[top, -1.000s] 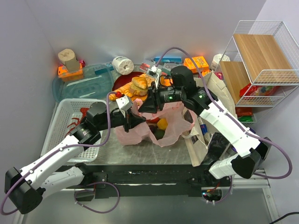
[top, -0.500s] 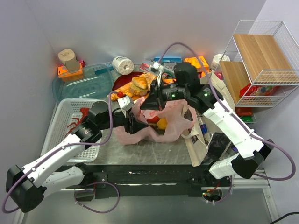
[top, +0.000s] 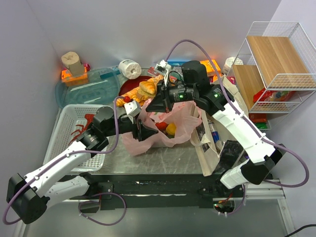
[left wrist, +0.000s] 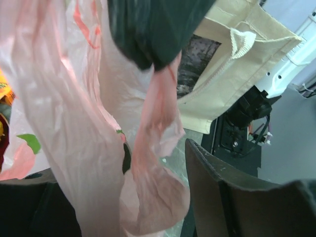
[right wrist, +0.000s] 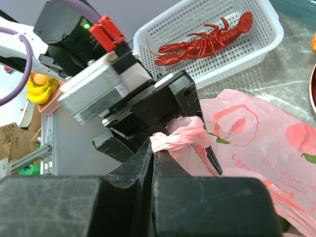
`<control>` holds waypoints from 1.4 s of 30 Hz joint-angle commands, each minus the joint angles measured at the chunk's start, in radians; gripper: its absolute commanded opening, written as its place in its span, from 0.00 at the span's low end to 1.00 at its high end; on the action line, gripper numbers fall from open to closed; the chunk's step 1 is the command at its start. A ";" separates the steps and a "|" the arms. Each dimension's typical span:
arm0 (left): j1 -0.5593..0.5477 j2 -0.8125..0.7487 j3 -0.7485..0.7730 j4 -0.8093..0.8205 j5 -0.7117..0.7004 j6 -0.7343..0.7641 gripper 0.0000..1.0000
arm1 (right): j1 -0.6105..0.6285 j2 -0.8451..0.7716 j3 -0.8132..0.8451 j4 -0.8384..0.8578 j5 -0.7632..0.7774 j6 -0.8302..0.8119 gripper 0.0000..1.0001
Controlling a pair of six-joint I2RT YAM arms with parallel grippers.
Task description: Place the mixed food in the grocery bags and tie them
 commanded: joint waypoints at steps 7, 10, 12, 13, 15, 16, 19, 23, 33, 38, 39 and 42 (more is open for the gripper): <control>0.002 0.058 0.014 0.092 0.013 -0.025 0.44 | 0.005 0.000 0.027 0.033 -0.013 0.020 0.00; 0.002 0.056 0.003 0.099 0.020 -0.027 0.22 | 0.006 -0.001 0.019 0.036 0.000 0.020 0.00; 0.002 0.053 0.001 0.100 0.017 -0.034 0.03 | 0.005 -0.001 0.019 0.019 0.008 0.012 0.04; 0.001 0.047 -0.003 0.100 -0.015 -0.044 0.01 | 0.005 -0.003 0.021 0.008 0.031 0.009 0.13; 0.002 0.041 -0.006 0.074 -0.071 -0.074 0.01 | -0.003 -0.021 0.016 -0.031 0.065 -0.012 0.44; 0.002 0.033 -0.003 0.057 -0.131 -0.080 0.01 | -0.011 -0.033 0.011 -0.044 0.097 -0.017 0.52; 0.004 0.006 -0.011 -0.013 -0.239 -0.113 0.01 | -0.070 -0.108 -0.028 -0.082 0.141 -0.018 0.72; 0.024 -0.039 -0.016 -0.082 -0.326 -0.157 0.01 | -0.123 -0.270 -0.125 -0.116 0.320 -0.037 0.83; 0.235 -0.051 -0.029 -0.165 -0.167 -0.197 0.01 | -0.143 -0.440 -0.263 -0.141 0.619 -0.061 0.74; 0.274 -0.040 -0.042 -0.151 -0.138 -0.191 0.01 | -0.143 -0.391 -0.300 -0.093 0.619 -0.072 0.73; 0.278 -0.039 -0.043 -0.150 -0.133 -0.193 0.01 | -0.143 -0.383 -0.306 -0.066 0.608 -0.077 0.73; 0.295 -0.036 -0.051 -0.141 -0.112 -0.197 0.01 | -0.143 -0.362 -0.338 -0.021 0.539 -0.104 0.72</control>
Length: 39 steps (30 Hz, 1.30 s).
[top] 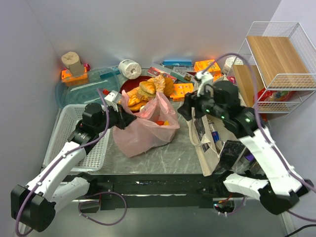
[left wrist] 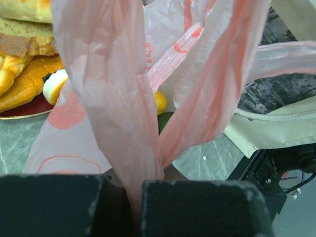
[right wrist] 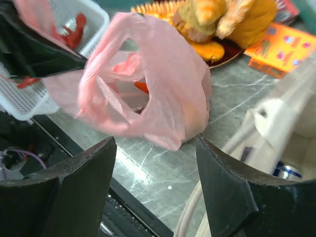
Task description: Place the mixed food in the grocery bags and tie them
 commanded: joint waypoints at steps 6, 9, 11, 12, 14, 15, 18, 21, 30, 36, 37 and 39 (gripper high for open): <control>0.049 0.018 -0.007 0.018 0.079 -0.011 0.01 | 0.035 0.004 -0.132 0.196 -0.117 -0.102 0.80; 0.062 0.026 -0.007 0.025 0.098 -0.017 0.01 | 0.049 0.019 -0.135 0.189 -0.115 -0.129 0.80; 0.071 0.032 -0.005 0.025 0.104 -0.019 0.01 | 0.063 0.019 -0.147 0.202 -0.132 -0.140 0.80; 0.074 0.034 -0.004 0.025 0.105 -0.020 0.01 | 0.070 0.015 -0.158 0.213 -0.136 -0.149 0.80; 0.080 0.037 -0.005 0.026 0.108 -0.022 0.01 | 0.092 -0.005 -0.187 0.234 -0.162 -0.168 0.81; 0.082 0.037 -0.007 0.028 0.110 -0.022 0.01 | 0.099 -0.011 -0.195 0.256 -0.161 -0.171 0.82; 0.088 0.041 -0.007 0.026 0.119 -0.025 0.01 | 0.119 -0.018 -0.212 0.276 -0.149 -0.182 0.84; 0.092 0.050 -0.005 0.026 0.127 -0.028 0.01 | 0.133 0.016 -0.198 0.267 -0.140 -0.192 0.84; 0.099 0.054 -0.008 0.026 0.131 -0.028 0.02 | 0.176 0.103 -0.175 0.299 -0.055 -0.191 0.75; 0.106 0.046 -0.004 0.026 0.121 -0.022 0.01 | 0.178 0.091 -0.066 0.268 -0.011 -0.130 0.00; 0.109 0.044 -0.004 0.028 0.121 -0.020 0.01 | 0.179 0.055 -0.042 0.274 -0.002 -0.117 0.00; 0.114 0.044 -0.002 0.023 0.119 -0.019 0.01 | 0.178 0.006 -0.017 0.293 0.014 -0.075 0.00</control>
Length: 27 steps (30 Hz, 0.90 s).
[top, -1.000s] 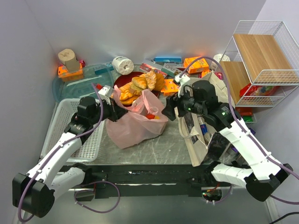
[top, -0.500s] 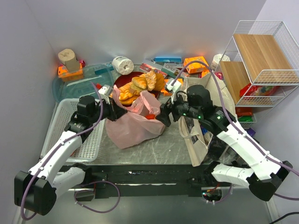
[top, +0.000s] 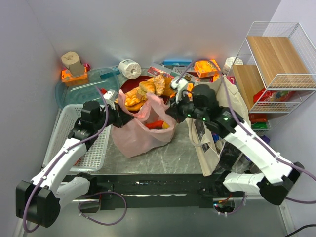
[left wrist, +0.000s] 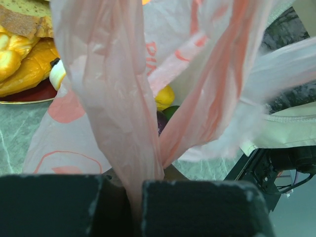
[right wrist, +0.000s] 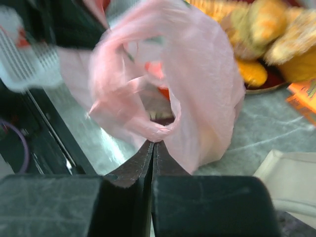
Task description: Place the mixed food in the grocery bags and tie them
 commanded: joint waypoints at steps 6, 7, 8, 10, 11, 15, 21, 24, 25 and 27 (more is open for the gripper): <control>0.023 -0.024 0.015 0.015 0.025 0.010 0.01 | 0.005 -0.144 0.182 0.050 0.128 0.162 0.00; 0.028 -0.027 0.019 0.012 0.017 0.016 0.01 | 0.005 -0.141 0.176 0.041 0.134 0.171 0.00; 0.029 -0.033 0.019 0.007 0.011 0.020 0.01 | 0.005 -0.140 0.166 0.042 0.139 0.185 0.00; 0.037 -0.047 0.020 -0.001 0.005 0.031 0.01 | 0.003 -0.135 0.118 0.056 0.138 0.188 0.00; 0.040 -0.051 0.019 -0.001 0.010 0.034 0.01 | 0.005 -0.134 0.103 0.057 0.130 0.185 0.00; 0.052 -0.050 0.038 -0.004 0.054 0.056 0.01 | 0.005 -0.109 0.054 0.051 0.089 0.155 0.04; 0.072 -0.016 0.071 0.027 0.167 0.076 0.01 | 0.002 -0.098 0.095 -0.038 0.050 0.109 0.71; 0.081 -0.007 0.065 0.056 0.198 0.057 0.01 | 0.003 -0.142 0.110 -0.033 0.046 0.055 0.90; 0.083 -0.008 0.065 0.058 0.203 0.053 0.01 | 0.002 -0.153 0.107 -0.022 0.053 0.040 0.94; 0.086 -0.013 0.065 0.064 0.206 0.051 0.01 | 0.003 -0.170 0.101 -0.006 0.082 0.000 0.99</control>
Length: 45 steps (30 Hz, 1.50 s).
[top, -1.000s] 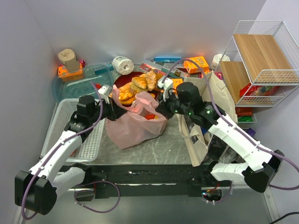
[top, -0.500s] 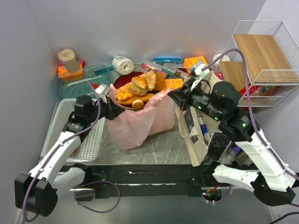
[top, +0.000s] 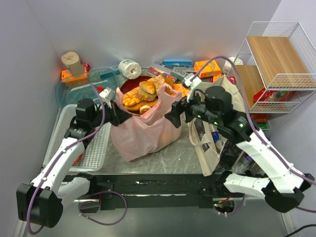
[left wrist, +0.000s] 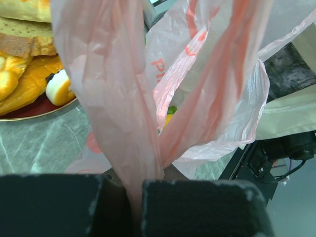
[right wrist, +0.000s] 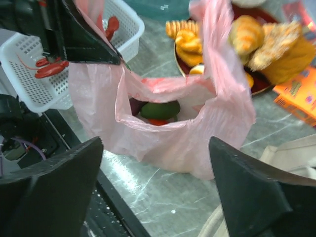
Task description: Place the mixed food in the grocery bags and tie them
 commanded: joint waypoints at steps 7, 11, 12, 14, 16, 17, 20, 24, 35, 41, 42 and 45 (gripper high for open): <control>0.012 0.008 0.051 0.056 0.090 0.009 0.01 | -0.029 0.020 0.138 0.067 0.078 -0.184 0.99; 0.013 0.005 0.046 0.057 0.094 0.009 0.01 | -0.081 0.087 0.230 0.041 0.008 -0.212 0.99; 0.013 0.004 0.046 0.056 0.094 0.010 0.01 | -0.088 0.115 0.249 0.032 -0.032 -0.217 0.98; 0.015 0.002 0.048 0.051 0.094 0.015 0.01 | -0.106 0.143 0.290 0.015 -0.061 -0.230 0.96; 0.018 0.005 0.052 0.050 0.103 0.021 0.01 | -0.120 0.170 0.303 -0.008 -0.136 -0.279 0.95; 0.019 0.004 0.056 0.042 0.106 0.026 0.01 | -0.129 0.167 0.292 -0.002 -0.181 -0.296 0.96; 0.028 0.019 0.091 0.031 0.090 0.061 0.01 | -0.247 0.118 0.200 0.082 -0.498 -0.338 1.00; 0.051 0.126 0.193 -0.087 0.118 0.145 0.01 | -0.411 0.085 0.134 0.153 -0.781 -0.347 0.99; 0.053 0.304 0.362 -0.159 0.261 0.285 0.01 | -0.488 0.161 0.031 0.338 -1.025 -0.424 0.99; 0.055 0.324 0.350 -0.147 0.265 0.291 0.01 | -0.485 0.197 -0.019 0.531 -1.080 -0.260 0.99; 0.053 0.323 0.349 -0.142 0.262 0.285 0.01 | -0.485 0.201 -0.038 0.609 -1.079 -0.190 0.99; 0.053 0.316 0.336 -0.124 0.262 0.276 0.01 | -0.477 0.226 -0.017 0.710 -1.076 -0.056 0.99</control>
